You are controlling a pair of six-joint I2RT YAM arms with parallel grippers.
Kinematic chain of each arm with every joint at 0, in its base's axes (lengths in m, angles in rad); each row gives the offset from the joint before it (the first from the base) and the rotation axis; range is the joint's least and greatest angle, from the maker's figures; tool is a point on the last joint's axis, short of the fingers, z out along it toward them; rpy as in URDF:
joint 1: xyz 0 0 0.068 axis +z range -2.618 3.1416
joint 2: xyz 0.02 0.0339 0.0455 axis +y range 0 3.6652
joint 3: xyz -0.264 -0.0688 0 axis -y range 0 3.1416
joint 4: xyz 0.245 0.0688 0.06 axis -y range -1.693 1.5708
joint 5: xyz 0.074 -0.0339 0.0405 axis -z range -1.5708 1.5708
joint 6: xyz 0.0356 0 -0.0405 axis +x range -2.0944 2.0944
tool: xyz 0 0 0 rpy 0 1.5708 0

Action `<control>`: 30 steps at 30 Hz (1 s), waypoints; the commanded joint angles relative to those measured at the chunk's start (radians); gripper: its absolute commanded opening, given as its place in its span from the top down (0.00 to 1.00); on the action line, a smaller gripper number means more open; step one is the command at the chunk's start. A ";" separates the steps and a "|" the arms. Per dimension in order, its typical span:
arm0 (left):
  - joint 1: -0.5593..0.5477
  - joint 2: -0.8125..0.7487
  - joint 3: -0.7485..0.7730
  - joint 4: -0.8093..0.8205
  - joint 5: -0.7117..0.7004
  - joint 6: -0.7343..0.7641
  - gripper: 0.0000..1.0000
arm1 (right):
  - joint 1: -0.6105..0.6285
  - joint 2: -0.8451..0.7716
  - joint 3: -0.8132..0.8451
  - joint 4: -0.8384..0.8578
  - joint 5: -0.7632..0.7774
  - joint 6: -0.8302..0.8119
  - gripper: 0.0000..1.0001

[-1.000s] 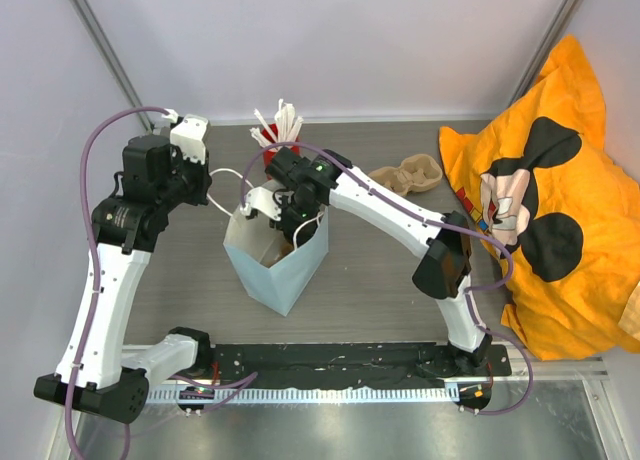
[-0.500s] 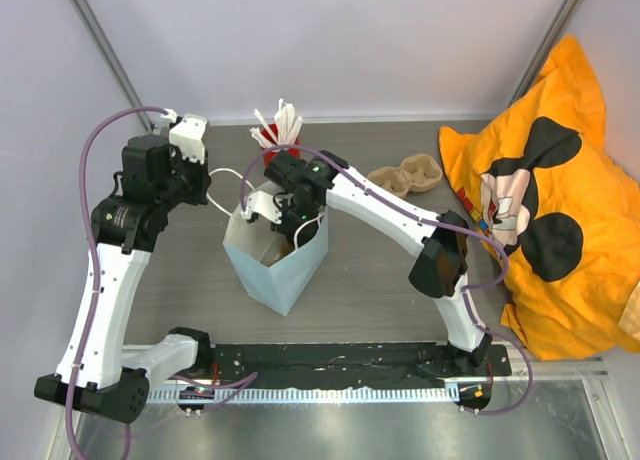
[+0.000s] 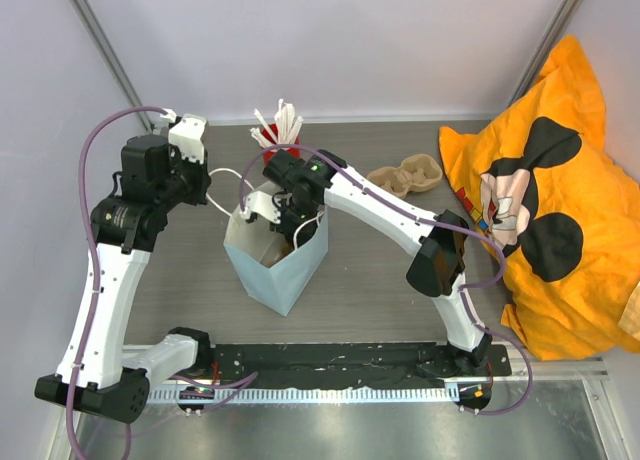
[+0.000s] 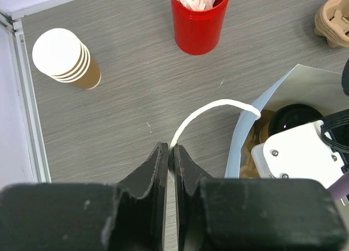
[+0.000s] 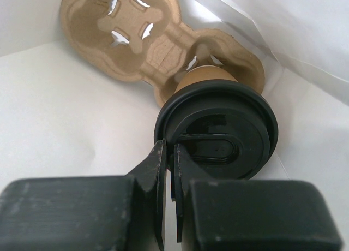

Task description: Pack the takeout coffee

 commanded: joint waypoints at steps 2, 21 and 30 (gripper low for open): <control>0.013 -0.016 0.014 0.039 0.018 -0.017 0.89 | 0.002 0.002 0.043 -0.016 -0.019 -0.010 0.99; 0.019 -0.024 0.006 0.037 0.028 -0.018 0.89 | 0.002 -0.006 0.034 0.027 0.007 -0.008 0.99; 0.022 -0.025 0.004 0.036 0.033 -0.018 0.89 | 0.002 -0.007 0.023 0.039 0.014 -0.008 0.99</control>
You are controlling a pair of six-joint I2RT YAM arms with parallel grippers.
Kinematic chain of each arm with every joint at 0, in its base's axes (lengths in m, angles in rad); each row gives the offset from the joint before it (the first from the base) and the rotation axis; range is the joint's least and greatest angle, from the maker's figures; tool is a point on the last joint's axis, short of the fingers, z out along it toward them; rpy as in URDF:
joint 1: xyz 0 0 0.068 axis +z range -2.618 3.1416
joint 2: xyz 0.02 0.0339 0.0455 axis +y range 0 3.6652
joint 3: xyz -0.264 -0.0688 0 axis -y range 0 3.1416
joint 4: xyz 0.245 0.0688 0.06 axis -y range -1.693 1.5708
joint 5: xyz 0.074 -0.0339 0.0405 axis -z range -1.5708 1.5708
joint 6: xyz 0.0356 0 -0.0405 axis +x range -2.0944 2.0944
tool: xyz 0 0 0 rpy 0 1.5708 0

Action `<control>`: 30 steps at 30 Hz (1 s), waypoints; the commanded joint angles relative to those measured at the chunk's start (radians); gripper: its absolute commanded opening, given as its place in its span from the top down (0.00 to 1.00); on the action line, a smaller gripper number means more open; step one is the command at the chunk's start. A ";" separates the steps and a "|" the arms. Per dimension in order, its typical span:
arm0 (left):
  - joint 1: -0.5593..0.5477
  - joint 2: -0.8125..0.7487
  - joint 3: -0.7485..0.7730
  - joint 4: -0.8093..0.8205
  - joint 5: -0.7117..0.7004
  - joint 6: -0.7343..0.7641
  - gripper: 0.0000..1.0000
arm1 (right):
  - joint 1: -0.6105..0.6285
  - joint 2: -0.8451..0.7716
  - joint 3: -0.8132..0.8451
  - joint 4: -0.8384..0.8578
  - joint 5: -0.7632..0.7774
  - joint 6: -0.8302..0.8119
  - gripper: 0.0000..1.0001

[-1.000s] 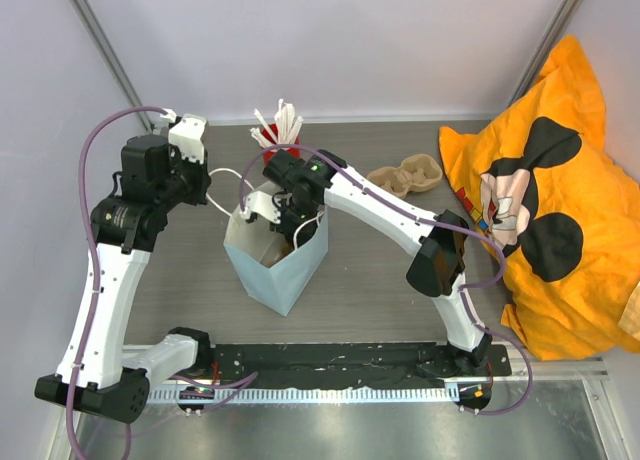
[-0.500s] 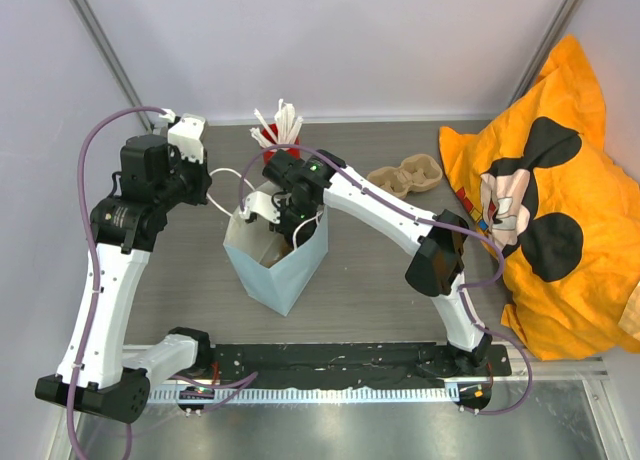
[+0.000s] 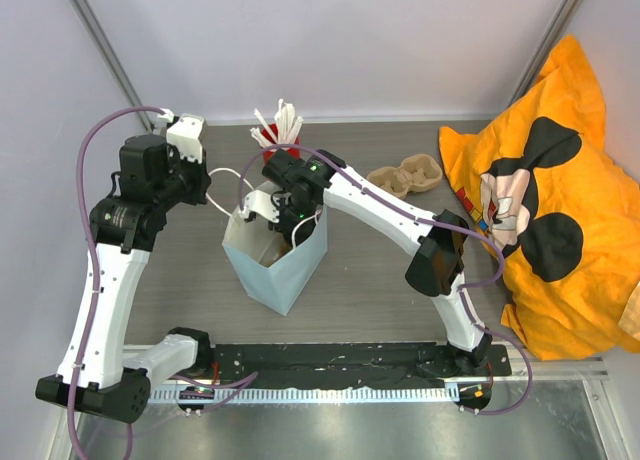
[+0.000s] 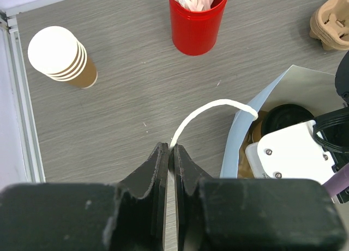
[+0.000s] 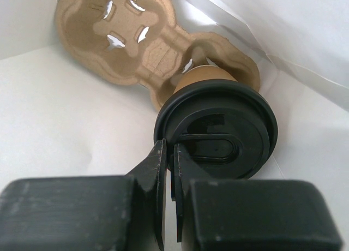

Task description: Pack the takeout coffee

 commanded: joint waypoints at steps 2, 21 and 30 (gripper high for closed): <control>0.009 -0.027 0.004 0.036 0.013 -0.003 0.89 | 0.002 -0.022 0.007 0.032 0.018 -0.007 0.99; 0.013 -0.028 0.007 0.034 0.013 -0.003 0.89 | 0.002 -0.025 -0.019 0.036 0.023 -0.007 0.99; 0.015 -0.030 0.009 0.031 0.017 -0.003 0.90 | 0.000 -0.026 -0.028 0.047 0.020 -0.007 0.99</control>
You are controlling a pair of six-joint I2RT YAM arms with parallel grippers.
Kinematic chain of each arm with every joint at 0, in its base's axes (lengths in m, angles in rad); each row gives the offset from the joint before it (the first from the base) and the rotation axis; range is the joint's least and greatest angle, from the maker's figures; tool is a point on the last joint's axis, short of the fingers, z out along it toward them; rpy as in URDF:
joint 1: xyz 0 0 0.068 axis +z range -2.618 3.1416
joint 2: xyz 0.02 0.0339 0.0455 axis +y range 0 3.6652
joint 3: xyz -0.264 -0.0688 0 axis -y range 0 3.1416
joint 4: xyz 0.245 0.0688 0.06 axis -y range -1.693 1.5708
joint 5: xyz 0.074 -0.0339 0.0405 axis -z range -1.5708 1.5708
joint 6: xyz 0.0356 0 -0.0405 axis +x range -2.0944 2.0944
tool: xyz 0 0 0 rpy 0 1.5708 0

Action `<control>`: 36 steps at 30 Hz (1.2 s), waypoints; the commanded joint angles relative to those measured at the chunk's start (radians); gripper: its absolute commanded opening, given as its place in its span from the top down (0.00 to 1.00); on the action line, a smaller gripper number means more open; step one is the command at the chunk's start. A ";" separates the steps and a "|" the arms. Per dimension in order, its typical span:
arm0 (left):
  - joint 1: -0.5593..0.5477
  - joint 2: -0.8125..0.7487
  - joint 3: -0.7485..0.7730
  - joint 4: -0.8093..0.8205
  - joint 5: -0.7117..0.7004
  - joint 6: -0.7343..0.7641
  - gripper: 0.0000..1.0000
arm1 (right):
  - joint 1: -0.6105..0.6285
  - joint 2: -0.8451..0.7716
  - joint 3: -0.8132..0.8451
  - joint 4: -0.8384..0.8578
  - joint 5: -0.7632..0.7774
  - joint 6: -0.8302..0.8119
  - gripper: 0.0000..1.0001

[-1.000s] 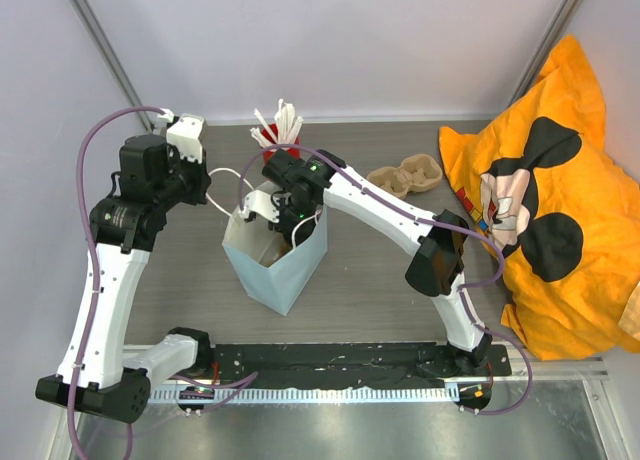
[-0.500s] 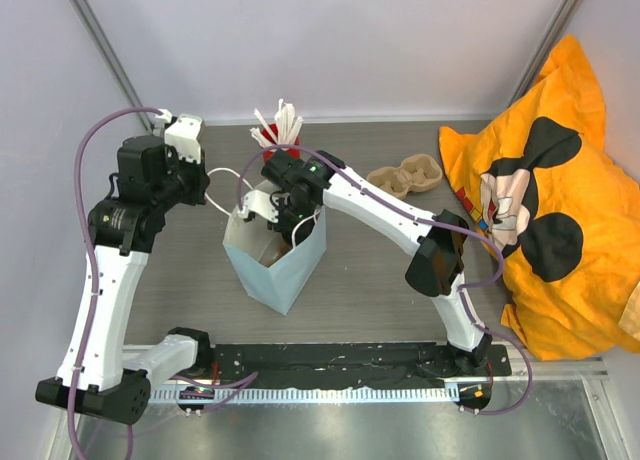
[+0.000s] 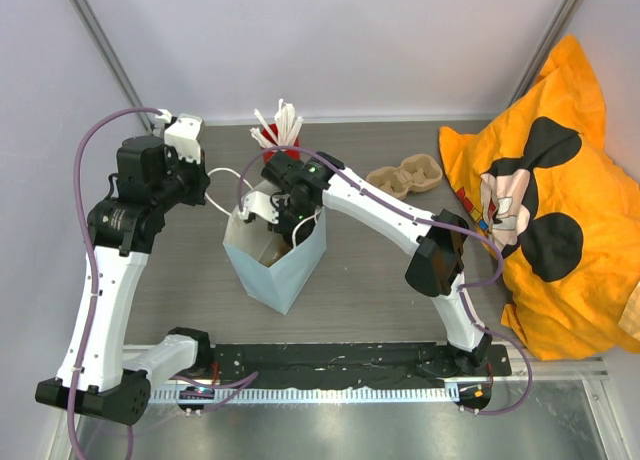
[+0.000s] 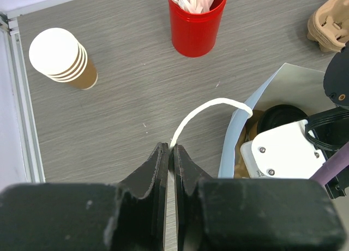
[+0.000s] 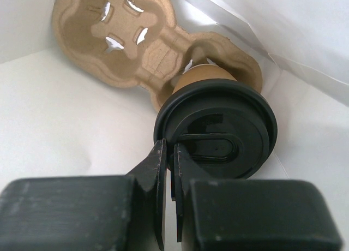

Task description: Pack the takeout coffee

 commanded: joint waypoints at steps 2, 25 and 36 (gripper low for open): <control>0.011 -0.021 0.009 0.032 0.008 -0.006 0.89 | -0.001 -0.026 -0.010 0.024 0.010 -0.007 0.99; 0.012 -0.016 0.012 0.030 0.017 -0.006 0.90 | -0.012 -0.020 -0.035 0.047 -0.003 -0.006 0.99; 0.012 -0.018 0.014 0.027 0.020 -0.004 0.91 | -0.012 -0.020 -0.055 0.050 -0.006 -0.007 0.99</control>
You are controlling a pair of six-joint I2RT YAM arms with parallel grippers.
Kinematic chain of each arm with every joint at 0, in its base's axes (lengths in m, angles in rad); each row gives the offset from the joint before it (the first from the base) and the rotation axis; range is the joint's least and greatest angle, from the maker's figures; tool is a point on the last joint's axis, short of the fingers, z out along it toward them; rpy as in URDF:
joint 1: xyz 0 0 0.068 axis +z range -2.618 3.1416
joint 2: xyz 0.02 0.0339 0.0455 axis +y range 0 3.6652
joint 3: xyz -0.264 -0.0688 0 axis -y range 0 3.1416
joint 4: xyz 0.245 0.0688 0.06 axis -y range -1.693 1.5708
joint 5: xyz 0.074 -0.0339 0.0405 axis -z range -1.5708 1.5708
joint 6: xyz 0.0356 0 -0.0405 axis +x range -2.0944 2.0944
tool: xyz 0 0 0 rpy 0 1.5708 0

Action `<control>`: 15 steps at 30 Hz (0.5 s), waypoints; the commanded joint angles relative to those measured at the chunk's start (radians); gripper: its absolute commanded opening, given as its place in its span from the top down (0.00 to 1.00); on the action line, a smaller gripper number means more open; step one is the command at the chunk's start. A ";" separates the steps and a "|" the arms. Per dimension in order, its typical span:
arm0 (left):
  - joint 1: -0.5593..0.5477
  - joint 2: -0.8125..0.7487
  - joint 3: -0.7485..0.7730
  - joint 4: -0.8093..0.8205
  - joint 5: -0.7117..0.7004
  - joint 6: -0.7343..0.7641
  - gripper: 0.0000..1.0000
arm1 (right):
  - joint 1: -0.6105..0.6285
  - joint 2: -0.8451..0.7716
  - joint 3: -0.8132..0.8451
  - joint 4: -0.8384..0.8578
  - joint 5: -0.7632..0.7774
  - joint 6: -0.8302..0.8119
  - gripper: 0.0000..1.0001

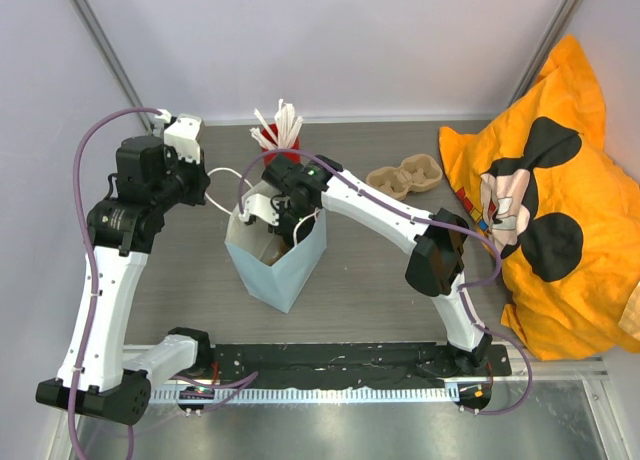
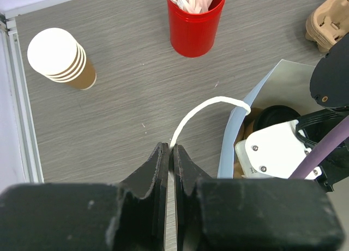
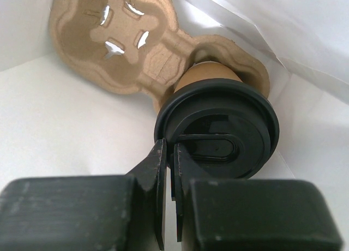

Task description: Pack the takeout coffee

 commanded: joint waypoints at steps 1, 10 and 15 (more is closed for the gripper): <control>0.006 -0.017 0.014 0.027 0.009 -0.004 0.91 | -0.004 -0.019 -0.007 0.006 -0.006 -0.007 0.99; 0.008 -0.020 0.015 0.024 0.012 -0.004 0.91 | -0.004 -0.017 -0.024 0.009 -0.008 -0.006 0.99; 0.008 -0.020 0.015 0.023 0.014 -0.004 0.91 | -0.004 -0.010 -0.027 0.009 -0.008 -0.004 0.99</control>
